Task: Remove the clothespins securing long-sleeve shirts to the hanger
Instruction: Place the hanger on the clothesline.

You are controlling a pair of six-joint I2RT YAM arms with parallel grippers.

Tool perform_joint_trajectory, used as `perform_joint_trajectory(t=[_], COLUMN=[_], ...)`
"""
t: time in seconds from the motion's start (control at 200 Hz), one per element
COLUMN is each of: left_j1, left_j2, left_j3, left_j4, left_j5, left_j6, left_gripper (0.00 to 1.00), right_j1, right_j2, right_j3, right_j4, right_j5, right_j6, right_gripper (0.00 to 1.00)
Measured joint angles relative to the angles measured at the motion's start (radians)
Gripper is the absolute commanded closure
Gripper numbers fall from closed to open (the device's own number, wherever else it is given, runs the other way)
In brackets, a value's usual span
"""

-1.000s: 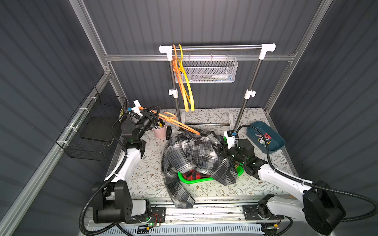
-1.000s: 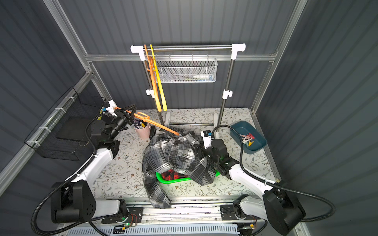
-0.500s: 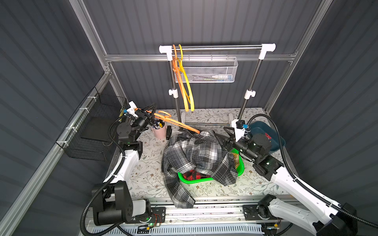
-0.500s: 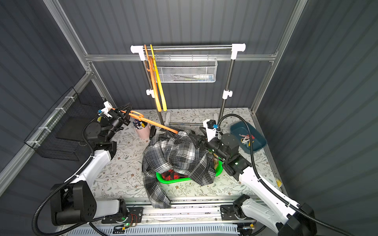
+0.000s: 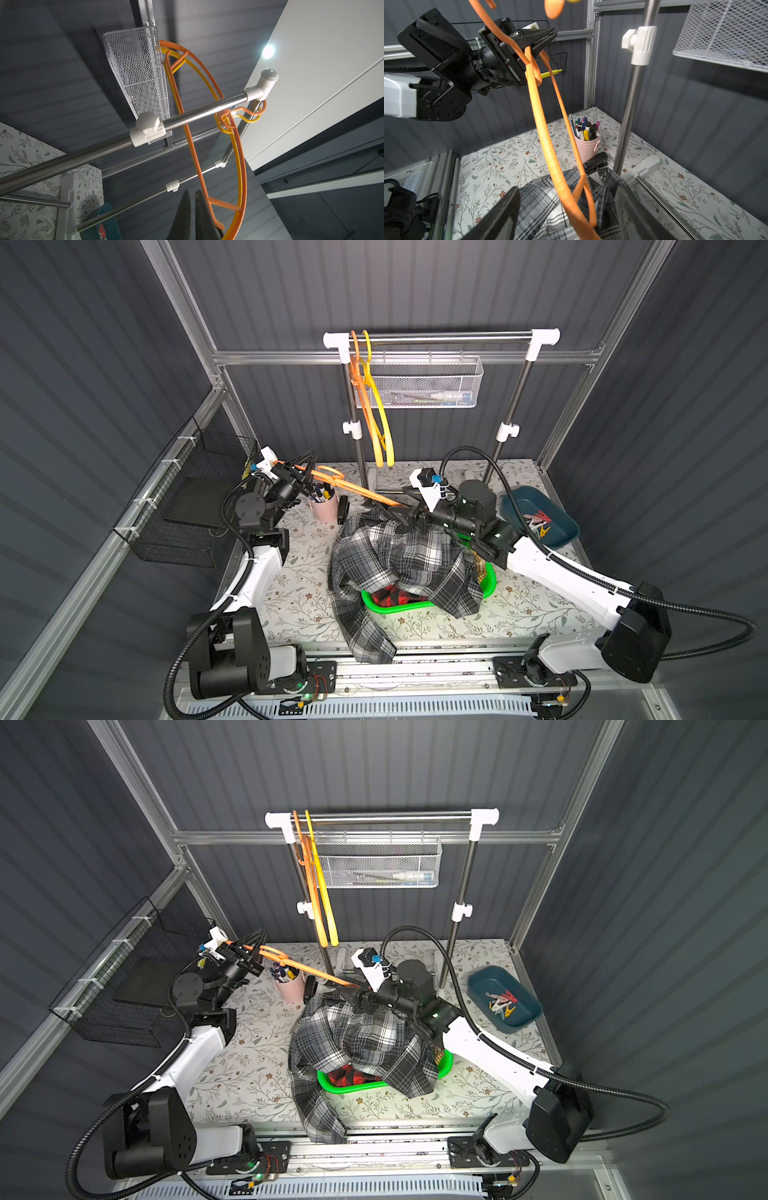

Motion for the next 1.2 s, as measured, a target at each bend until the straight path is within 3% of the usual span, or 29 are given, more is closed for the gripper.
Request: perform_joint_trajectory(t=[0.235,0.37,0.45,0.6,0.716,0.756,0.821,0.861,0.936,1.036,1.201], left_j1=[0.000,0.000,0.000,0.000,0.000,0.002,0.005,0.005,0.005,0.005,0.005], left_j2=[0.001,0.008,0.016,0.028,0.040,0.045,0.047,0.048,0.048,0.046,0.013], left_j3=[0.000,0.000,0.000,0.000,0.000,0.000,0.000,0.001,0.013,0.037,0.054], left_j4=[0.026,0.047,0.059,0.084,0.094,0.095,0.100,0.106,0.113,0.116,0.091], left_j5=[0.010,0.015,0.018,0.016,0.014,0.018,0.025,0.037,0.061,0.094,0.140], left_j6=[-0.023,-0.039,-0.051,-0.076,-0.093,-0.097,-0.100,-0.104,-0.102,-0.084,-0.026], left_gripper=[1.00,1.00,1.00,1.00,0.94,0.89,0.64,0.55,0.47,0.30,0.19], right_j1=[0.024,0.026,0.026,0.036,0.060,0.068,0.069,0.067,0.060,0.057,0.053], right_j2=[0.066,0.109,0.127,0.134,0.134,0.133,0.133,0.130,0.116,0.081,0.019], right_j3=[0.048,0.085,0.102,0.113,0.114,0.114,0.114,0.114,0.112,0.103,0.095], right_j4=[-0.006,-0.006,-0.008,-0.014,-0.023,-0.028,-0.030,-0.031,-0.037,-0.044,-0.085], right_j5=[-0.002,-0.001,0.000,-0.004,-0.034,-0.033,-0.029,-0.016,0.011,0.050,0.115], right_j6=[-0.018,-0.024,-0.027,-0.047,-0.071,-0.075,-0.076,-0.068,-0.056,-0.040,-0.008], right_gripper=[0.29,0.36,0.46,0.76,0.95,1.00,1.00,1.00,1.00,1.00,1.00])
